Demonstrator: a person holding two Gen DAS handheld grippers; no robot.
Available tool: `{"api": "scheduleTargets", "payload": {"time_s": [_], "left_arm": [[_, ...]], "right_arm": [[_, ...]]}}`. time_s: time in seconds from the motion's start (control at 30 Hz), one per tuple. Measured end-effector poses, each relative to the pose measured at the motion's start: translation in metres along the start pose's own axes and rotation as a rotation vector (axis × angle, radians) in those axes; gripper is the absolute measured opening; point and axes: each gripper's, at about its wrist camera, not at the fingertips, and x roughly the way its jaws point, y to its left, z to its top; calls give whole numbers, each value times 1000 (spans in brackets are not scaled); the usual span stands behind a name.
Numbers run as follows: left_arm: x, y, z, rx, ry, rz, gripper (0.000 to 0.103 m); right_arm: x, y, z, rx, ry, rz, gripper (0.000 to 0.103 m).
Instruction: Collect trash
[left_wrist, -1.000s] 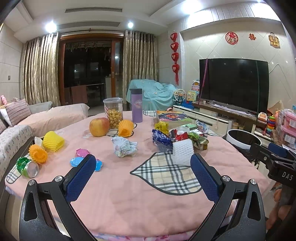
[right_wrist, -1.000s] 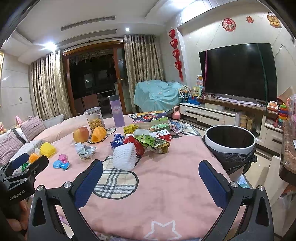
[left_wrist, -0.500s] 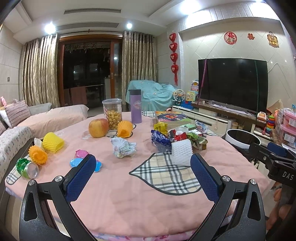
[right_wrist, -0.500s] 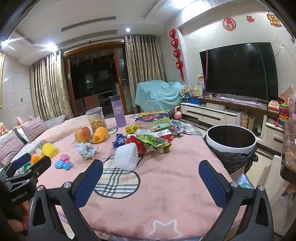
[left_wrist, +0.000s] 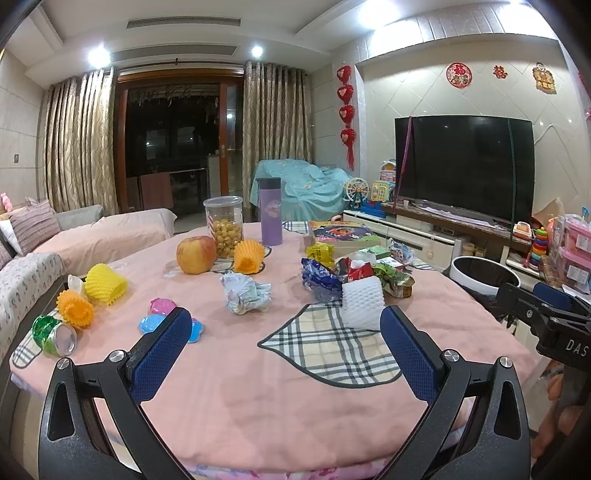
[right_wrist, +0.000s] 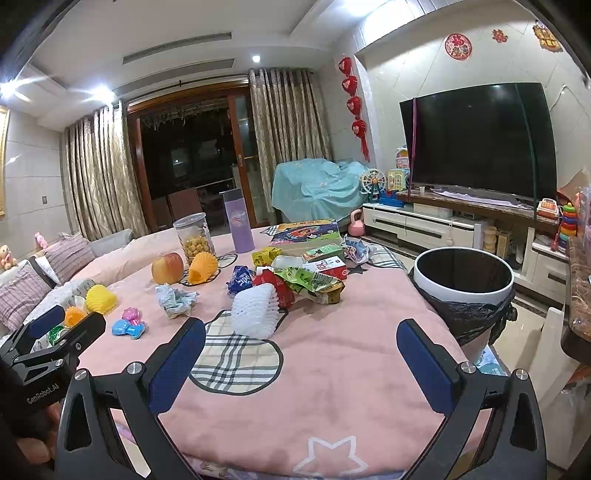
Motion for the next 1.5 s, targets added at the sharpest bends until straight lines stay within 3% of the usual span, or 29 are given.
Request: {"api": "scheduleTargets", "payload": {"time_s": [0.6, 0.83, 1.1, 1.5], "left_arm": [[5, 1, -3, 2, 16, -12, 103], [20, 14, -7, -15, 63, 4, 103], [53, 38, -9, -26, 129, 34, 103], [145, 74, -3, -40, 282, 58, 103]], "right_arm": [[0, 2, 0, 4, 16, 8, 103], [13, 8, 1, -3, 53, 30, 103], [54, 19, -1, 10, 155, 107, 103], [147, 36, -6, 34, 322, 162, 102]]}}
